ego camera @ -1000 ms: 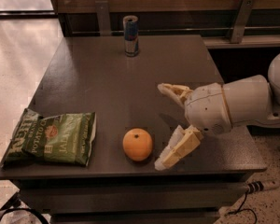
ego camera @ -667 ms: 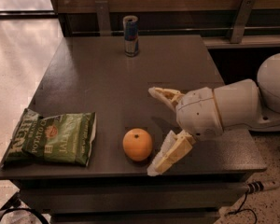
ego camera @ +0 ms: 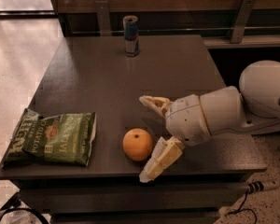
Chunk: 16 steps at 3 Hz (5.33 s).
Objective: Move orange near redbull can
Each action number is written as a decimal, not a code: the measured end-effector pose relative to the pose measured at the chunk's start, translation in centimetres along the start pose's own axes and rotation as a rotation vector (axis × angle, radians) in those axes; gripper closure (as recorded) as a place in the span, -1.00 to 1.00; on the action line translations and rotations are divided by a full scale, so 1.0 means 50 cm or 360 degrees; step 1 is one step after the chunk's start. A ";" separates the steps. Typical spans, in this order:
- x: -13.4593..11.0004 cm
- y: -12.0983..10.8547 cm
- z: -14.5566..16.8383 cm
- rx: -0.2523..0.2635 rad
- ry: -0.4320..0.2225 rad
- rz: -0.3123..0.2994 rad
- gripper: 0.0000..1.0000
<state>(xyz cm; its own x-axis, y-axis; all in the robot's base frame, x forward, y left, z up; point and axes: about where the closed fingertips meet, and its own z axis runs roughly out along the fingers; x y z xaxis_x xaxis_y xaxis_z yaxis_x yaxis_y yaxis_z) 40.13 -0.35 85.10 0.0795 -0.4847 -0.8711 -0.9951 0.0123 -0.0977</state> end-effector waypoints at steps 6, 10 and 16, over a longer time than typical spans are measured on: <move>0.033 0.000 0.042 -0.0015 -0.0017 0.0027 1.00; -0.066 -0.249 -0.134 0.0349 0.0127 0.0024 1.00; 0.000 -0.465 -0.319 0.1010 0.0098 0.0292 1.00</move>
Offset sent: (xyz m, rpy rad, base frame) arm 0.0107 -0.0009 -0.0445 0.0347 0.0406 -0.0375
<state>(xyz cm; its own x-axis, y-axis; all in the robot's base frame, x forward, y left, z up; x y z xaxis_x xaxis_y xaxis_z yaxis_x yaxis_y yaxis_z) 62.36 -14.55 95.06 -0.1104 -0.4746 -0.8733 -0.7632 0.6033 -0.2314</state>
